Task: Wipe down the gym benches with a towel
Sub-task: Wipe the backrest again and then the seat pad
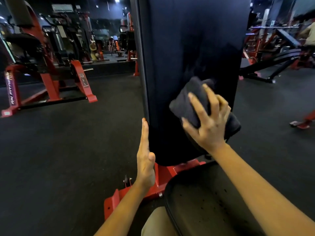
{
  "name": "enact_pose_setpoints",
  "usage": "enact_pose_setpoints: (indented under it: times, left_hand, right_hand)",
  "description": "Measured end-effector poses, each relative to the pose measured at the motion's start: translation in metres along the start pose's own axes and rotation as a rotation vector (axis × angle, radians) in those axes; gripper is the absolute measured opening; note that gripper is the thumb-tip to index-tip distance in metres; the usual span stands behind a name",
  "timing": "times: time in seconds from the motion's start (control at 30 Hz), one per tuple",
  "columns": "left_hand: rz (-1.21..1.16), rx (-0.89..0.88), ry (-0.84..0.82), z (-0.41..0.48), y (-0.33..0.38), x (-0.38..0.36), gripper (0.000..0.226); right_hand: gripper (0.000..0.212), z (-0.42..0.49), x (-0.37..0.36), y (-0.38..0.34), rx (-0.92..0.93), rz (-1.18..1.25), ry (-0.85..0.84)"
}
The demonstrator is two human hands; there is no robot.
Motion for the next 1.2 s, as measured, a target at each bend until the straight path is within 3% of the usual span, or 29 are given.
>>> enact_pose_setpoints:
  times: [0.03,0.07,0.2,0.27,0.33,0.47,0.5,0.53,0.57,0.67,0.73,0.8,0.93,0.97,1.0,1.03,1.13,1.17,1.2]
  left_hand:
    - [-0.015,-0.003,0.011,0.000,-0.002,0.000,0.086]
    - [-0.036,-0.005,0.014,0.000,-0.002,0.001,0.084]
    - [-0.073,-0.005,0.011,0.003,-0.003,0.004,0.077]
    - [0.019,-0.030,0.033,0.000,0.000,0.005,0.076]
    - [0.132,-0.079,0.057,-0.004,0.004,0.005,0.073]
    - [0.384,-0.206,0.104,-0.005,0.019,-0.004,0.065]
    - [0.448,-0.250,0.118,-0.003,0.024,-0.006,0.063]
    - [0.513,-0.303,0.133,0.000,0.030,-0.010,0.063]
    - [0.578,-0.360,0.148,0.002,0.036,-0.012,0.062]
    - [0.742,-0.484,0.140,0.012,0.051,-0.020,0.061]
    - [0.870,-0.521,0.115,0.017,0.054,-0.027,0.060]
    - [1.034,-0.583,0.123,0.018,0.055,-0.037,0.060]
    - [1.287,-0.654,0.182,0.024,0.059,-0.059,0.059]
    - [1.305,-0.639,0.207,0.027,0.062,-0.062,0.058]
    - [1.313,-0.624,0.228,0.031,0.065,-0.064,0.057]
    - [1.326,-0.618,0.242,0.034,0.068,-0.069,0.056]
    - [1.413,-0.632,0.288,0.041,0.071,-0.077,0.055]
    - [1.441,-0.638,0.309,0.041,0.070,-0.078,0.055]
    - [1.459,-0.646,0.325,0.041,0.069,-0.079,0.056]
  right_hand:
    - [0.052,0.002,0.000,-0.003,-0.064,0.008,0.035]
    - [0.052,0.004,-0.001,-0.016,0.012,0.022,0.033]
    - [0.046,-0.068,-0.017,-0.074,0.880,0.114,-0.210]
    - [0.047,-0.096,-0.020,-0.056,0.997,0.094,-0.287]
    - [0.050,-0.090,-0.018,-0.017,0.764,0.071,-0.260]
    - [0.055,-0.043,0.002,0.066,-0.270,0.069,-0.013]
    - [0.056,-0.039,0.003,0.064,-0.431,0.063,0.044]
    - [0.057,-0.034,0.002,0.054,-0.459,0.065,0.065]
    - [0.057,-0.027,-0.002,0.034,-0.343,0.072,0.046]
    - [0.051,-0.049,-0.014,-0.021,0.371,0.096,-0.121]
    - [0.049,-0.080,-0.015,-0.016,0.605,0.090,-0.210]
    - [0.050,-0.090,-0.014,0.017,0.466,0.081,-0.204]
    - [0.056,-0.074,0.001,0.098,-0.551,0.149,0.051]
    - [0.058,-0.070,0.000,0.099,-0.684,0.161,0.093]
    - [0.059,-0.061,-0.001,0.091,-0.680,0.147,0.094]
    - [0.060,-0.054,-0.001,0.080,-0.549,0.124,0.061]
    - [0.054,-0.068,-0.008,0.042,0.129,0.110,-0.098]
    - [0.053,-0.083,-0.010,0.042,0.226,0.120,-0.132]
    - [0.051,-0.095,-0.009,0.052,0.208,0.136,-0.140]
Point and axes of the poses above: each hand's wrist, its own z-axis towards the middle knuckle, its own x-axis out of the back of the hand, y = z × x, the point moved 8 cm from there along z, towards the middle knuckle, and after that the axes turned 13 degrees about x, right-handed, at the moved point
